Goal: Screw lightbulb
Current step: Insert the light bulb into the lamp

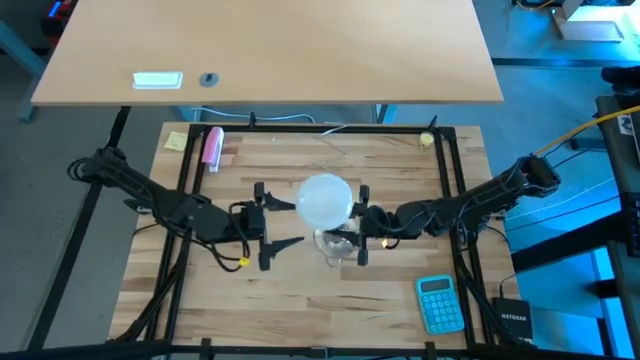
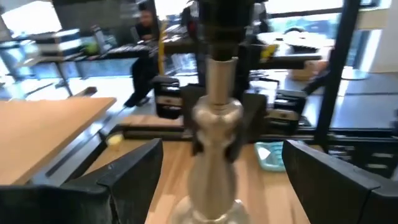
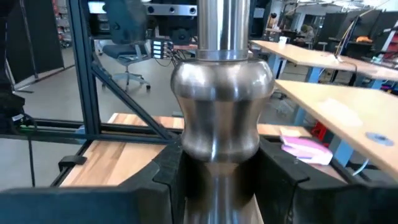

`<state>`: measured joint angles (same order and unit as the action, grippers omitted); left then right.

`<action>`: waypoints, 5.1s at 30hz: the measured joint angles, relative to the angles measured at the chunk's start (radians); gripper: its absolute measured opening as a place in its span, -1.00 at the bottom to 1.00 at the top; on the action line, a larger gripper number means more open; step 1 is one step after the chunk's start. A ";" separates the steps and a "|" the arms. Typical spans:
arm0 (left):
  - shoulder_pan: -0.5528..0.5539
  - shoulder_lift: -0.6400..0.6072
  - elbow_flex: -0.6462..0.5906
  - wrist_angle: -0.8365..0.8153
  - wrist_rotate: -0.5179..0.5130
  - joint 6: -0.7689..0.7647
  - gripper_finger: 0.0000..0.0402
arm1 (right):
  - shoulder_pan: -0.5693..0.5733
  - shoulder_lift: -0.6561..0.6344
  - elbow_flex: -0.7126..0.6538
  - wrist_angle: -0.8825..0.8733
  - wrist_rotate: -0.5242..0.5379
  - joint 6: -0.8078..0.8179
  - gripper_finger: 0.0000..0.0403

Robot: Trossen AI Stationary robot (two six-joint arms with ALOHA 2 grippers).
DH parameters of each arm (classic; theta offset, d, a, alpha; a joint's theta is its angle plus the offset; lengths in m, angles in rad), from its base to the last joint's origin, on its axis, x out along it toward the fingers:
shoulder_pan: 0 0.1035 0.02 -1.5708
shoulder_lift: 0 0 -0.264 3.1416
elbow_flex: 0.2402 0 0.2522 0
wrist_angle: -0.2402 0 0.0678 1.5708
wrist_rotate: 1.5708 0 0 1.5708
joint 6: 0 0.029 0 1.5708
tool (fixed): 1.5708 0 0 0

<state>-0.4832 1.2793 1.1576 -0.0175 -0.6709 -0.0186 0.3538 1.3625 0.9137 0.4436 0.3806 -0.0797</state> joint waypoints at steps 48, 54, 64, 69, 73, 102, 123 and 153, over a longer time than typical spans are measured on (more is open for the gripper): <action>-0.079 0.200 0.108 0.474 -0.343 0.257 0.59 | -0.001 0.069 -0.120 0.174 0.133 0.023 -0.32; -0.046 0.199 0.109 0.560 -0.289 0.321 0.59 | -0.001 0.069 -0.120 0.188 0.133 0.023 -0.32; 0.066 0.207 0.109 0.572 -0.167 0.253 0.59 | -0.002 0.069 -0.120 0.187 0.133 0.025 -0.32; 0.112 0.207 0.109 0.576 -0.095 0.224 0.59 | -0.002 0.069 -0.120 0.184 0.133 0.023 -0.32; 0.140 0.210 0.109 0.581 -0.059 0.208 0.59 | -0.003 0.069 -0.120 0.184 0.137 0.026 -0.32; 0.112 0.210 0.108 0.518 -0.128 0.281 0.59 | -0.001 0.070 -0.120 0.182 0.163 0.022 -0.32; 0.112 0.206 0.116 0.528 -0.117 0.257 0.22 | -0.001 0.075 -0.120 0.157 0.227 0.024 -0.32; 0.112 0.130 0.122 0.331 0.445 0.206 -0.39 | 0.010 0.076 0.020 0.083 -0.409 0.093 -0.32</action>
<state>-0.3716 1.4090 1.2793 0.3137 -0.2263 0.1870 0.3641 1.4384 0.9337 0.5270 -0.0280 0.0128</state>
